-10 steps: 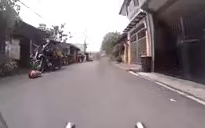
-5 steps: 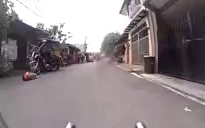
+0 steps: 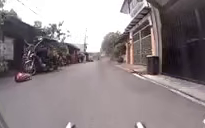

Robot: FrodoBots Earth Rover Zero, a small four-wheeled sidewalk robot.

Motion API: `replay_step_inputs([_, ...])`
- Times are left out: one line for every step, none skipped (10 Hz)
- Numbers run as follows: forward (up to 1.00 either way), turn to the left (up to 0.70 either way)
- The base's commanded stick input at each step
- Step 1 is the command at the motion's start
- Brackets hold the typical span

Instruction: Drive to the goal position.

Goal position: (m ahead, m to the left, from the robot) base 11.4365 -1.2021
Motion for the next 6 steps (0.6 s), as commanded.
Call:
replay_step_inputs([0.7, 0.0])
replay_step_inputs([0.7, 0.0])
replay_step_inputs([0.7, 0.0])
replay_step_inputs([0.7, 0.0])
replay_step_inputs([0.7, 0.0])
replay_step_inputs([0.7, 0.0])
